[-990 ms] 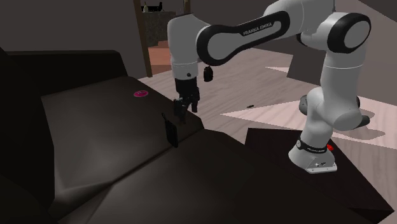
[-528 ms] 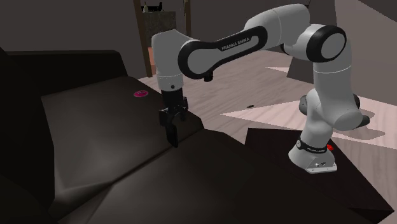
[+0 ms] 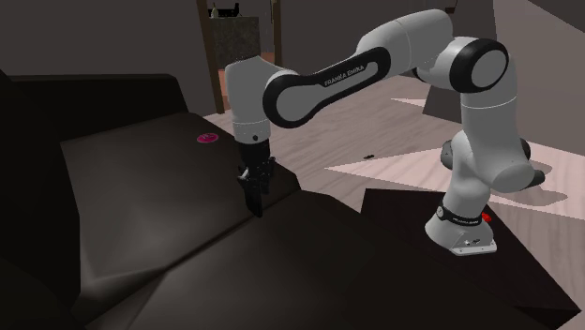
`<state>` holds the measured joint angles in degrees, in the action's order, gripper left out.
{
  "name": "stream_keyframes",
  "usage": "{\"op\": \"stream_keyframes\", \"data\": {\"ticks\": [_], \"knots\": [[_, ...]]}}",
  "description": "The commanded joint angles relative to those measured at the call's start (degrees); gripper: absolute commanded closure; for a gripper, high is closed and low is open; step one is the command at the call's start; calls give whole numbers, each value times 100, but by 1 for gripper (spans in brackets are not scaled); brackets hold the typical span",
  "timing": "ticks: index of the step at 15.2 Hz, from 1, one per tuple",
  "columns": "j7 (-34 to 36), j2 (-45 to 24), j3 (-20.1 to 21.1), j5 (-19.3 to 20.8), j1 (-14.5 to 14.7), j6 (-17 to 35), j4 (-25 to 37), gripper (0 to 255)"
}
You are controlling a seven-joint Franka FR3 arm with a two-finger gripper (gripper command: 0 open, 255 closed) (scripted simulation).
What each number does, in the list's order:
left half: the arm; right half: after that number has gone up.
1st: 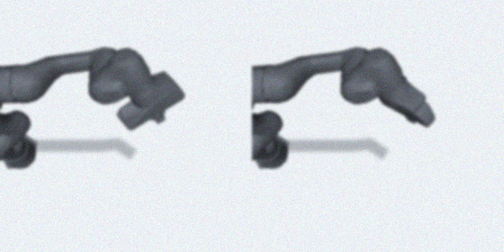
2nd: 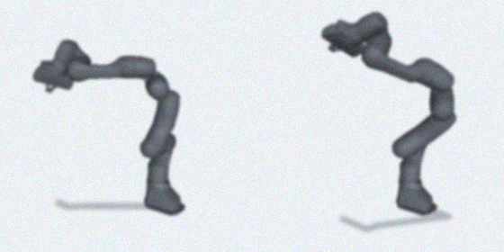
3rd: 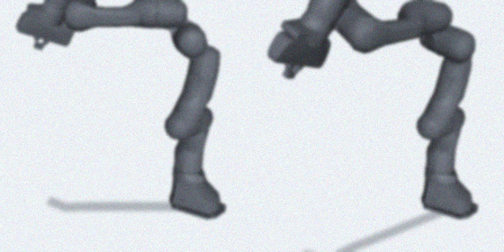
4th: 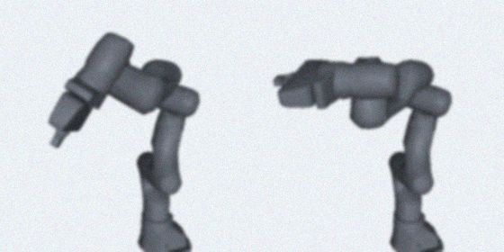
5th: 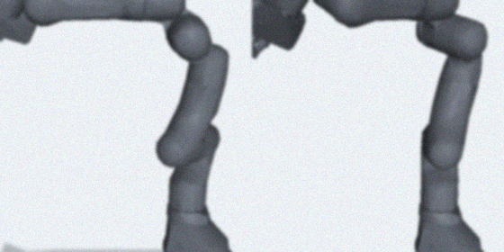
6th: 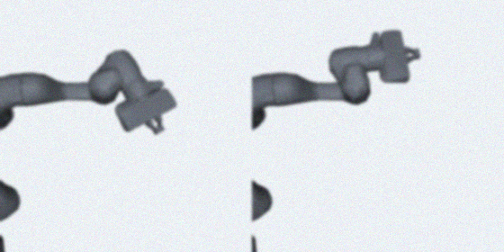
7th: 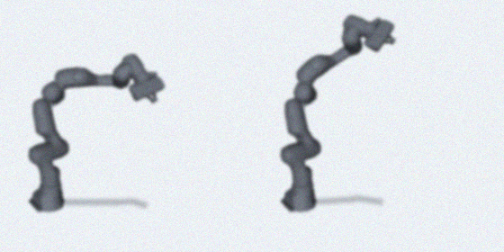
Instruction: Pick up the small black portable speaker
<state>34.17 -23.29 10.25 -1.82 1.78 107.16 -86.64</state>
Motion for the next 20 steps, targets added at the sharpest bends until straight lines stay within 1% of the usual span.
{"op": "stream_keyframes", "data": {"ticks": [1,8,20], "knots": [[-1,-1,0,0,0,4,-2,255],[-2,3,0,-1,-1,2,-4,255],[57,77,13,-3,13,-885,813,255]]}}
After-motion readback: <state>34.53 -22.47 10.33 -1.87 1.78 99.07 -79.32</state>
